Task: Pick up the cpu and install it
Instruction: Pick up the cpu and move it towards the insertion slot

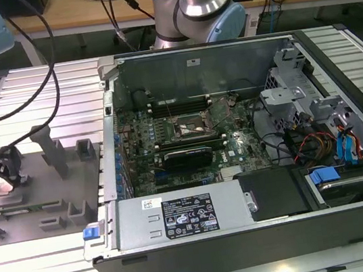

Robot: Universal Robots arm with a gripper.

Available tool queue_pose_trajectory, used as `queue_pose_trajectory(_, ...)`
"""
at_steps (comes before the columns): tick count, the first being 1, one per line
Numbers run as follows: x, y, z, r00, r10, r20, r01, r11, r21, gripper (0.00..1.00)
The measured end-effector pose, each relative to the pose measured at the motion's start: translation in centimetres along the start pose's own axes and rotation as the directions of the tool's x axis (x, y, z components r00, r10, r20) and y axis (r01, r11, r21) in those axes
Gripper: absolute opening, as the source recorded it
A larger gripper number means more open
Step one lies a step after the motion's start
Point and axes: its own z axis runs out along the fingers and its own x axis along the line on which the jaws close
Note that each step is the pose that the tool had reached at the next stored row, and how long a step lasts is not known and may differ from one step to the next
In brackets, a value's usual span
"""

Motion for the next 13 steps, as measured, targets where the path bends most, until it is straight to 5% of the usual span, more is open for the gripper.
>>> queue_pose_trajectory(7,0.04,-0.04,1.49,1.0000,0.000,0.0000,0.000,1.0000,0.0000,0.54)
queue_pose_trajectory(13,0.05,0.11,1.69,1.0000,0.000,-0.0001,0.000,1.0000,-0.0013,0.54)
